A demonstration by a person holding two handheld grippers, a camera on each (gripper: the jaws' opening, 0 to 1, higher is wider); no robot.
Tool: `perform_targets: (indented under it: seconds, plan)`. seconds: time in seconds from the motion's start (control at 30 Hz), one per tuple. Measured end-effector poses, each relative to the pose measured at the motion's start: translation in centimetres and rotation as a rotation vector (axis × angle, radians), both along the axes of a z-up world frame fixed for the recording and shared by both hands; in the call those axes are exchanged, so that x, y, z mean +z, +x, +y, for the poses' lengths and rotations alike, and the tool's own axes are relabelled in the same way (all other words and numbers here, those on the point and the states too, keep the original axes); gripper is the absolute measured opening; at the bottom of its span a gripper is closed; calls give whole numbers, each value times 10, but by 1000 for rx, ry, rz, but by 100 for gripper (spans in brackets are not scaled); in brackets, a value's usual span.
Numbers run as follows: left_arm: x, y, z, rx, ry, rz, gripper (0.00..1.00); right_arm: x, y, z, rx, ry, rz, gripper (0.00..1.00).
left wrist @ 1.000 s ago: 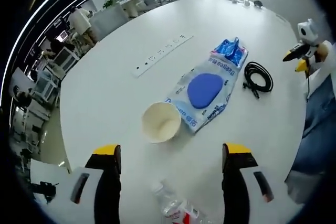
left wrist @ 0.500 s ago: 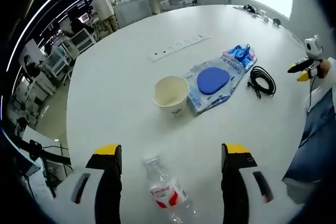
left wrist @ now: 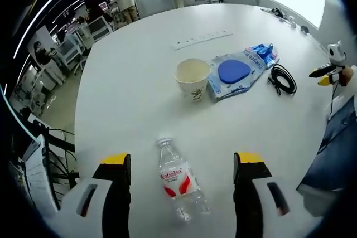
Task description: Arrange the tabletop items into an orderly group along one side of the table until the central work area is clear of visible clutter.
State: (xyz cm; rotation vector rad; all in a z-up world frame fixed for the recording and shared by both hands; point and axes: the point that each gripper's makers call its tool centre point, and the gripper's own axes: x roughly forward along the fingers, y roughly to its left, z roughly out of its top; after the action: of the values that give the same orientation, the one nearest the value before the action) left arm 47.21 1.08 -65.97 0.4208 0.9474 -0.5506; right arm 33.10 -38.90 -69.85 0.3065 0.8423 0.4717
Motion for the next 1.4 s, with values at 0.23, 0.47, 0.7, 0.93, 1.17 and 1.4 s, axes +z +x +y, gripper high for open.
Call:
perform_targets:
  seconds: [0.23,0.47,0.7,0.93,1.17,1.4]
  plan:
    - [-7,-1,1,-3,11,21,75,-4,-1,-3,-9,-3,10,46]
    - [-9,1,1,12,-1,23,74,-4,-1,-7,-20,-5,11,46]
    - [-8,-1,4,21,2,25,72,-6,-3,-4,-9,-7,18,45]
    - [-24,0,6,49,-14,68,67,-8,-6,-4,-13,-12,27,45]
    - [-42,6,9,125,-45,126,61,-11,-7,-4,-14,-18,38,45]
    - [-54,23,16,186,-82,144,52,-13,-7,-6,-16,-24,45,45]
